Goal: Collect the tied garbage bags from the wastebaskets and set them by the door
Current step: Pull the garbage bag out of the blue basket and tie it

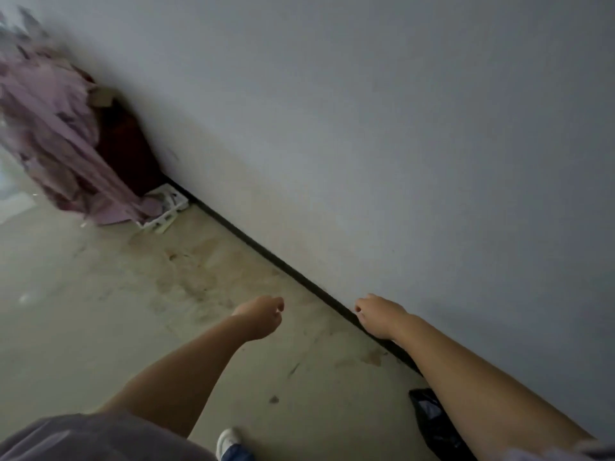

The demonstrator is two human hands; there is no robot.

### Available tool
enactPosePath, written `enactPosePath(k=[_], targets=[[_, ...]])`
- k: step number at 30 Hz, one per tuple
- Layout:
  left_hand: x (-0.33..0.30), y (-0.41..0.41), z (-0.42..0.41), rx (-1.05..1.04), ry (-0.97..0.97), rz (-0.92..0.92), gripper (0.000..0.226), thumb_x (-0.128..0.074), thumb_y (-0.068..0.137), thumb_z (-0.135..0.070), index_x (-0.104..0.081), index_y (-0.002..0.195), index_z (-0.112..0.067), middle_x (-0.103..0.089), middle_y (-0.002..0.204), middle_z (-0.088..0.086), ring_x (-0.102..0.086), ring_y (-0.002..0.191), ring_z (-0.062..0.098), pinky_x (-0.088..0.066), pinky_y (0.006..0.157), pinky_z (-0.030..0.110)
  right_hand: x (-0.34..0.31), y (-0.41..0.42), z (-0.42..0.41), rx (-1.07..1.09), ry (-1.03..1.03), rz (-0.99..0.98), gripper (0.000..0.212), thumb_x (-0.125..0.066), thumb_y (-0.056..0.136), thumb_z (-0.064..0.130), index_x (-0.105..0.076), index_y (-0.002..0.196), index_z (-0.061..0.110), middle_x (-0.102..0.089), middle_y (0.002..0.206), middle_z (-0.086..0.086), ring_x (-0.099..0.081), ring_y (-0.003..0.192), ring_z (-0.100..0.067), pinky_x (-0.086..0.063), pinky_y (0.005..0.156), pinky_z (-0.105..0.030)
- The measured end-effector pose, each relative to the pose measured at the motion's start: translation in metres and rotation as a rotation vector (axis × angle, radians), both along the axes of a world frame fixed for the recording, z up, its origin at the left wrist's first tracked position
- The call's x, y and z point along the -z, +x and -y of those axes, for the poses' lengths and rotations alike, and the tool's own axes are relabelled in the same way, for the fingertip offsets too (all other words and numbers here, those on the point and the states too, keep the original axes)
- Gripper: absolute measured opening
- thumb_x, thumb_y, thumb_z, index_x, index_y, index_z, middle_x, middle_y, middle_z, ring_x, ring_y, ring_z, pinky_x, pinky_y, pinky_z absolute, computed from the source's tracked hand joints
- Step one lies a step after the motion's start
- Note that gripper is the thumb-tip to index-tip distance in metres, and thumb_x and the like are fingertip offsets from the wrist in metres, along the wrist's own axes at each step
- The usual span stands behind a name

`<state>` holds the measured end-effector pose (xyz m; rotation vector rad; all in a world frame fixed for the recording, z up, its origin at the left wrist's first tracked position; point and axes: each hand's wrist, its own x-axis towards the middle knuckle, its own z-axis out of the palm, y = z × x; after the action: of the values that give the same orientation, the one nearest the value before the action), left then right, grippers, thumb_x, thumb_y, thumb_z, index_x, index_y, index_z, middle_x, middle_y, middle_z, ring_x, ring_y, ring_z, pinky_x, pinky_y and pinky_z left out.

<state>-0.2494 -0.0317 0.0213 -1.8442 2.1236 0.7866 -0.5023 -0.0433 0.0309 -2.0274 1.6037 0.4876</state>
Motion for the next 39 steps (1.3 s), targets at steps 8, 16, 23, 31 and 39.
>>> enactPosePath(k=[8, 16, 23, 31, 39], targets=[[-0.002, 0.199, -0.049, -0.28, 0.035, 0.029, 0.034, -0.037, 0.097, -0.024, -0.05, 0.128, -0.018, -0.052, 0.132, 0.007, -0.054, 0.117, 0.026, -0.045, 0.092, 0.036, 0.017, 0.223, 0.02, -0.29, 0.028, 0.019, 0.032, -0.031, 0.099, 0.027, -0.048, 0.121, 0.01, -0.042, 0.136, -0.018, -0.049, 0.117, -0.037, -0.036, 0.081, -0.035], [-0.004, 0.384, -0.086, -0.481, 0.029, 0.055, 0.035, -0.038, 0.096, -0.024, -0.05, 0.128, -0.017, -0.053, 0.129, 0.008, -0.054, 0.116, 0.027, -0.045, 0.091, 0.034, 0.014, 0.436, 0.024, -0.492, 0.028, 0.022, 0.031, -0.034, 0.098, 0.024, -0.051, 0.118, 0.007, -0.048, 0.128, -0.019, -0.051, 0.114, -0.035, -0.042, 0.091, -0.038], [0.004, 0.477, -0.069, -0.606, 0.031, 0.037, 0.035, -0.038, 0.097, -0.025, -0.049, 0.129, -0.018, -0.052, 0.13, 0.007, -0.054, 0.116, 0.027, -0.046, 0.092, 0.036, 0.007, 0.547, 0.06, -0.69, -0.03, -0.05, 0.034, -0.033, 0.098, 0.024, -0.052, 0.12, 0.007, -0.051, 0.126, -0.018, -0.053, 0.113, -0.036, -0.044, 0.09, -0.039], [0.002, 0.581, 0.008, -0.806, -0.023, 0.014, 0.034, -0.039, 0.096, -0.023, -0.051, 0.127, -0.016, -0.053, 0.129, 0.01, -0.054, 0.115, 0.029, -0.044, 0.092, 0.032, 0.011, 0.659, 0.168, -0.861, -0.065, -0.073, 0.035, -0.034, 0.098, 0.026, -0.053, 0.121, 0.007, -0.052, 0.126, -0.017, -0.054, 0.113, -0.036, -0.045, 0.09, -0.038], [0.004, 0.685, 0.078, -1.029, -0.078, -0.121, 0.025, -0.041, 0.096, -0.022, -0.058, 0.108, -0.009, -0.059, 0.112, 0.016, -0.059, 0.098, 0.034, -0.048, 0.084, 0.036, 0.01, 0.792, 0.266, -0.999, -0.091, -0.034, 0.035, -0.033, 0.099, 0.028, -0.053, 0.12, 0.01, -0.052, 0.124, -0.016, -0.055, 0.112, -0.035, -0.045, 0.087, -0.036]])
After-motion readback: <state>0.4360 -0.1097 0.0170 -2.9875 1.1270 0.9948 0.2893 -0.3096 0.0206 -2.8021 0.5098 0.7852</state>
